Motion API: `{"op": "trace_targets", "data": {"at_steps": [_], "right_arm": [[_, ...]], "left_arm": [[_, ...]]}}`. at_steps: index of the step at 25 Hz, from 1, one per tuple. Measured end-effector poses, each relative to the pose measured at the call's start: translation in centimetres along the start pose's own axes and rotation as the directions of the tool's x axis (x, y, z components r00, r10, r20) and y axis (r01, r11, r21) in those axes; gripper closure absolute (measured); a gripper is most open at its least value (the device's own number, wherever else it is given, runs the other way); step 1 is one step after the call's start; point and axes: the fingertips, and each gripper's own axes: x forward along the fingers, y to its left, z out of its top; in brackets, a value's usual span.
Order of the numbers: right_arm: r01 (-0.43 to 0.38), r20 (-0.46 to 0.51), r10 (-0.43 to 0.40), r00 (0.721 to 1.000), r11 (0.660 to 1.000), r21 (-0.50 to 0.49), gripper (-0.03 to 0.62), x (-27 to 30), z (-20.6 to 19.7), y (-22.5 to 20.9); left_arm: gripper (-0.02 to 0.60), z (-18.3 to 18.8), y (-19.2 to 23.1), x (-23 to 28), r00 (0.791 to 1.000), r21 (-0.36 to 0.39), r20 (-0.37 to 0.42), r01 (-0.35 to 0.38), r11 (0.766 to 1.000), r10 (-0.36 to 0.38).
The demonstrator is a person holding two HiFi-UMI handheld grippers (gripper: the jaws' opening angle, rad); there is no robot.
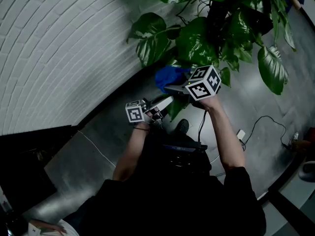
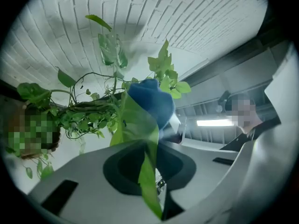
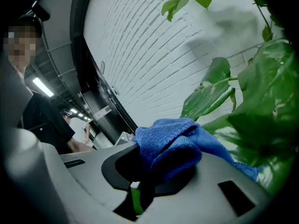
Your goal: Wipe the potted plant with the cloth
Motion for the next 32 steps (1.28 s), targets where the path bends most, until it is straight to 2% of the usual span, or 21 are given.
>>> {"op": "trace_targets", "data": {"at_steps": [4,6,7,9,11,12,13,15,20,22,26,32], "right_arm": [[-0.028,0.151,0.024,0.988,0.999,0.023,0.534,-2.7,0.7,1.5],[0.009,0.272,-0.01,0.962,1.0,0.005,0.534,-5.3,1.9,1.6],[0.045,0.342,-0.043,0.939,0.999,0.001,0.534,-7.0,2.6,1.4],[0.136,0.472,-0.129,0.872,0.991,0.018,0.534,-11.1,3.7,0.5],[0.226,0.534,-0.217,0.817,0.973,0.048,0.534,-14.7,3.6,-0.8],[0.264,0.535,-0.254,0.806,0.963,0.058,0.534,-15.9,3.0,-1.4],[0.292,0.523,-0.28,0.805,0.954,0.062,0.534,-16.7,2.2,-1.9],[0.303,0.483,-0.291,0.826,0.951,0.055,0.534,-16.6,0.5,-2.4],[0.203,0.328,-0.188,0.926,0.979,-0.014,0.534,-10.3,-4.1,-0.8],[0.166,0.273,-0.146,0.951,0.985,-0.05,0.534,-8.0,-5.5,0.4],[0.092,0.212,-0.068,0.975,0.99,-0.108,0.534,-5.5,-8.4,3.2],[0.03,0.212,-0.012,0.977,0.996,-0.082,0.534,-5.0,-12.3,5.5]], "left_arm": [[0.448,1.4,-1.4,-0.2,0.99,-0.065,0.105,0.106,0.992,-0.099],[0.374,2.0,-1.7,0.0,0.981,-0.089,0.146,0.14,0.986,-0.126],[0.348,2.2,-1.9,0.2,0.978,-0.1,0.162,0.152,0.983,-0.135],[0.309,2.5,-2.1,0.7,0.972,-0.123,0.182,0.173,0.977,-0.149],[0.294,2.3,-2.3,1.3,0.969,-0.151,0.189,0.191,0.97,-0.162],[0.284,2.0,-2.4,1.7,0.968,-0.166,0.189,0.2,0.966,-0.167],[0.275,1.6,-2.4,2.0,0.967,-0.181,0.186,0.205,0.962,-0.171],[0.261,0.6,-2.2,2.6,0.969,-0.212,0.174,0.209,0.955,-0.173],[0.247,-0.9,-2.1,3.6,0.968,-0.256,0.171,0.226,0.94,-0.186],[0.245,-0.7,-2.1,3.7,0.963,-0.261,0.198,0.232,0.937,-0.183],[0.233,0.3,-1.7,2.8,0.945,-0.273,0.283,0.243,0.931,-0.164],[0.233,0.6,-1.8,2.7,0.94,-0.254,0.305,0.235,0.938,-0.152]]}}
